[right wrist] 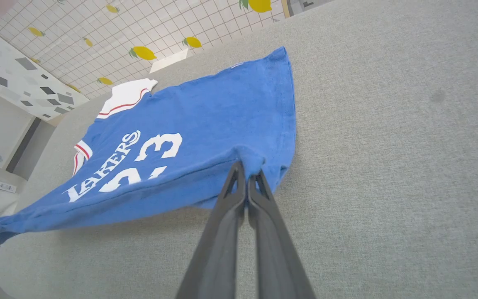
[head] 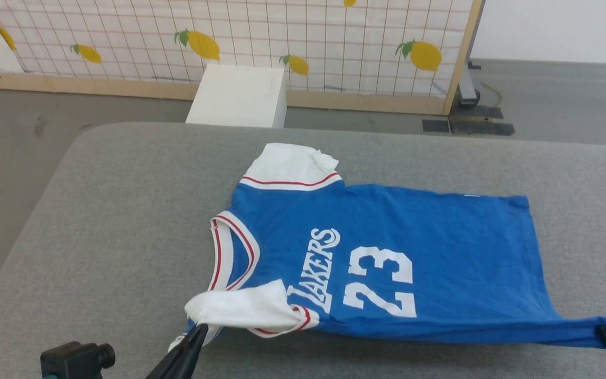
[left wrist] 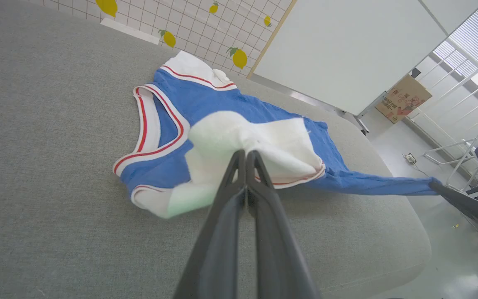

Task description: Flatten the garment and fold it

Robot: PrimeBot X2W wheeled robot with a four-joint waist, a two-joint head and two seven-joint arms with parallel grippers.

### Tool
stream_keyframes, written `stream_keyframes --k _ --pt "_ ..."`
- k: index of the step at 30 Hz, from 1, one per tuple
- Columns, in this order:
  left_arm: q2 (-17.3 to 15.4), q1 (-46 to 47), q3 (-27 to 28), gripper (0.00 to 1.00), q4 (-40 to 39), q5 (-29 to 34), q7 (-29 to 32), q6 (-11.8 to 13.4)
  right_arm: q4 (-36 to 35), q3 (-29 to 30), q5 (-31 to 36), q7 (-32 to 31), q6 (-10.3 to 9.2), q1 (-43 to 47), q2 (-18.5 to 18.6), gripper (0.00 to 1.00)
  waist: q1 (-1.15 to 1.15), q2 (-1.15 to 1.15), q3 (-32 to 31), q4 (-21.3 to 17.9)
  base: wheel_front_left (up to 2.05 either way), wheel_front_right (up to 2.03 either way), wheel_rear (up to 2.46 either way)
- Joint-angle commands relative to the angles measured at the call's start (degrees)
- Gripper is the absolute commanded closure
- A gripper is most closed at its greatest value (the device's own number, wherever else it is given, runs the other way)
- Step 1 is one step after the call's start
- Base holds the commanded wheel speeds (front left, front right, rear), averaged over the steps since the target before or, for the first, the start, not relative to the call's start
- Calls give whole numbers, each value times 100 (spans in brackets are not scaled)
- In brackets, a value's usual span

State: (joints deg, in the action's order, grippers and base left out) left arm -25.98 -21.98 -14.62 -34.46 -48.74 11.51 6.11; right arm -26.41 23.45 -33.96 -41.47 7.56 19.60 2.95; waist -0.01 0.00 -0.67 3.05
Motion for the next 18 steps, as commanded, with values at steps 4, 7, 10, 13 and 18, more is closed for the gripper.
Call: stream_keyframes --k 4,7,10,13,18 --pt "-92 266 -29 100 6 100 41 -55 -107 -25 27 129 -8 -174 -6 100 1 0 489 -24 0 0 0" --pt "-67 693 -145 100 186 138 112 -189 -86 -74 111 192 -8 -435 -6 100 1 0 835 -42 0 0 0" --pt "-16 1179 -264 100 461 153 207 -324 29 -125 192 256 -8 -716 -7 100 1 0 1103 -62 0 0 0" --pt "43 1694 -360 100 863 134 317 -464 234 -166 310 300 -8 -1014 -7 100 1 0 1327 -82 0 0 0" --pt "118 2406 -493 100 1652 146 470 -661 713 -214 537 373 -8 -1473 18 100 1 0 1557 -100 0 0 0"
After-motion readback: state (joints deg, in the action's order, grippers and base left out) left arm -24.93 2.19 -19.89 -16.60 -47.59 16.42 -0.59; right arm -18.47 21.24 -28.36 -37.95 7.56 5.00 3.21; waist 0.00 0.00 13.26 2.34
